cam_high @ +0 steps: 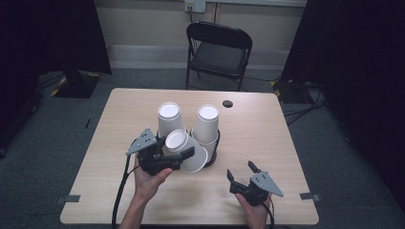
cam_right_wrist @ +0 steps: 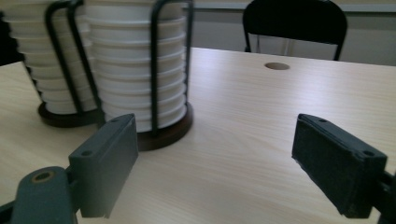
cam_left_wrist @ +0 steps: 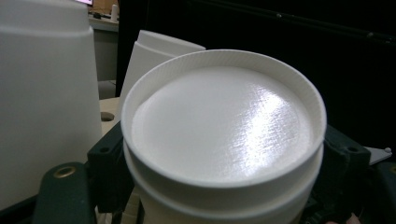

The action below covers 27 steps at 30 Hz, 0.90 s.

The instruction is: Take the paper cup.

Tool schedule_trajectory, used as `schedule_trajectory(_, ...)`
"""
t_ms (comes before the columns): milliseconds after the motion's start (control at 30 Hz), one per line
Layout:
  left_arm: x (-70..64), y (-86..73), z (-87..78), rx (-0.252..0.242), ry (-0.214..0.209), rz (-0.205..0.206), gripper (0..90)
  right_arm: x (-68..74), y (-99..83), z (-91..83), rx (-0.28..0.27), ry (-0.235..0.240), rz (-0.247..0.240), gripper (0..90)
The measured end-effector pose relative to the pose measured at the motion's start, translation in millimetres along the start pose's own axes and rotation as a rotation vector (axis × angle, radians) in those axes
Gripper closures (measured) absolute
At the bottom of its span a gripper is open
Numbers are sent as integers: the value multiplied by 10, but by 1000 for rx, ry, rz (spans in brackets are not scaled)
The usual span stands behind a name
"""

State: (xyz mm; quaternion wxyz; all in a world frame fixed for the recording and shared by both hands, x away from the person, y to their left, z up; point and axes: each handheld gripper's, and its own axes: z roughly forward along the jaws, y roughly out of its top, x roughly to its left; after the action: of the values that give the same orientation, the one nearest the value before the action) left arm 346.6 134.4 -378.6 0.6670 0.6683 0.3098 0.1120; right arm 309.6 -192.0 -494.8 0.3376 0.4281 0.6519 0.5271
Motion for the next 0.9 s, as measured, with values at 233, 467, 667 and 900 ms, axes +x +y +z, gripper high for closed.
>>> schedule_trajectory(233,53,-193,52,25,4,-67,217,297,16,101,-17,147,-27,252)
schedule_trajectory(467,13,-255,34,37,-19,-92,217,460,38,108,-35,231,-50,336)
schedule_trajectory(667,-21,-343,36,44,-57,-130,216,558,52,112,-48,289,-79,379)
schedule_trajectory(900,-15,-459,27,35,-39,-191,215,636,91,109,-99,330,-123,394)
